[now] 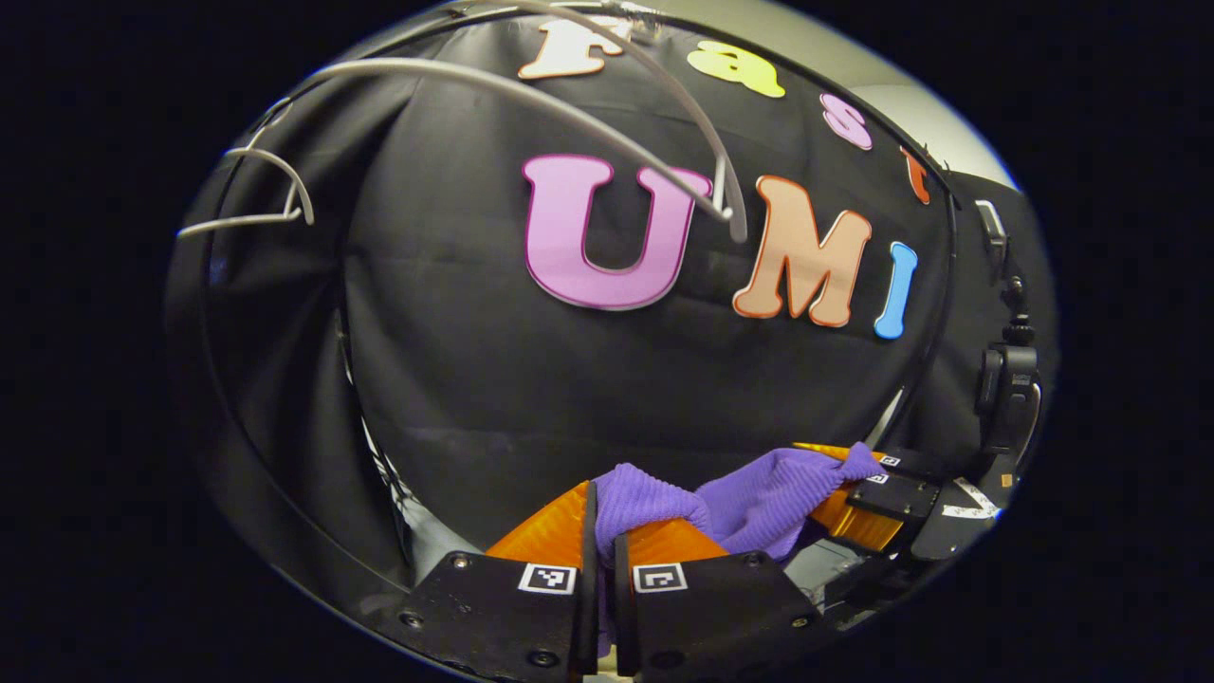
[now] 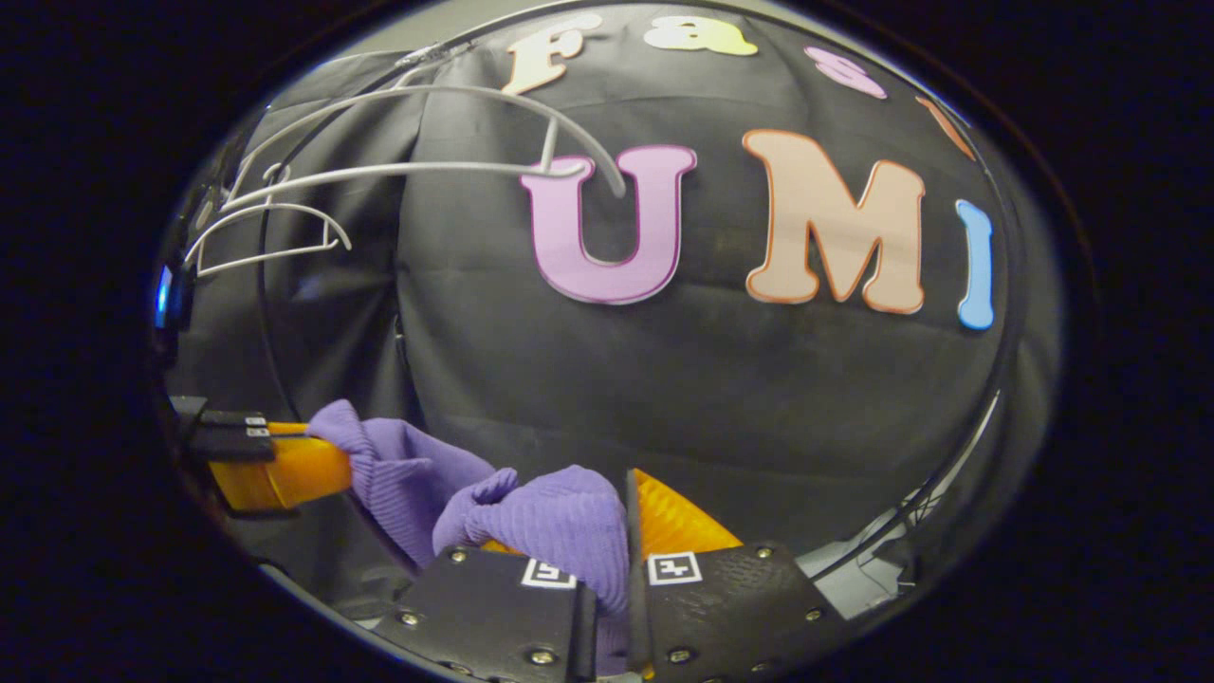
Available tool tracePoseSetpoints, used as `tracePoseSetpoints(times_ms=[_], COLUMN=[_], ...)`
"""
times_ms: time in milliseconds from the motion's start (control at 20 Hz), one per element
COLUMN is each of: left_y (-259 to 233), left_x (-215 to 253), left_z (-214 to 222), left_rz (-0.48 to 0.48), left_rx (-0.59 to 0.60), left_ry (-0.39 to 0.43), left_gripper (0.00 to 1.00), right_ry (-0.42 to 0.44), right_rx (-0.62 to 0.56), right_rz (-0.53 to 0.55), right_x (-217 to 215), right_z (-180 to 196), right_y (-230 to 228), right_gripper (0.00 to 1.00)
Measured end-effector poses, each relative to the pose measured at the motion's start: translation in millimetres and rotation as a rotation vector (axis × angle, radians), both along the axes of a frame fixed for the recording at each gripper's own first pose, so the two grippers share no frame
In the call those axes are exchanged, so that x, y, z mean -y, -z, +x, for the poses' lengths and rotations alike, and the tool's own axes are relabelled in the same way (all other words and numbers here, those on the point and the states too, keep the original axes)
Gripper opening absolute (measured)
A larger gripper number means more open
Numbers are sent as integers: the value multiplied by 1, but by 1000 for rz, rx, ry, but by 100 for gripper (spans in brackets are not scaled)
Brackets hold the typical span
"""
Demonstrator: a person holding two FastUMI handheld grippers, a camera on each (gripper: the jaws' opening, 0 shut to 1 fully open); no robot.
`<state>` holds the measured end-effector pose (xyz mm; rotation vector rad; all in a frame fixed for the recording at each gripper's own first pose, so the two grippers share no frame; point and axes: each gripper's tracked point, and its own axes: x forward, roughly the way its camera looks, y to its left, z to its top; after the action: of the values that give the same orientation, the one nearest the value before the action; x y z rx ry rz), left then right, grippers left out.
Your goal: Grasp the clothes on the hanger with both hands and then place them into the laundry hamper below.
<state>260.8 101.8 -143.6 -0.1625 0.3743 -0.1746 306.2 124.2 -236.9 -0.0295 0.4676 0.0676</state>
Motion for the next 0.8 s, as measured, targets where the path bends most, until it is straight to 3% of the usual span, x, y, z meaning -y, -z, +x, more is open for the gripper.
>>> tracePoseSetpoints(times_ms=[450,800], left_y=[111,172], left_x=[14,17], left_z=[-29,-48], left_rz=[-66,-78], left_rx=[-345,-557], left_ry=[18,7], left_gripper=[5,2], right_ry=[24,34], right_rx=[-327,-562], right_rz=[-5,-6], right_x=[9,9], right_z=[-43,-78], right_y=[107,165], right_gripper=[16,17])
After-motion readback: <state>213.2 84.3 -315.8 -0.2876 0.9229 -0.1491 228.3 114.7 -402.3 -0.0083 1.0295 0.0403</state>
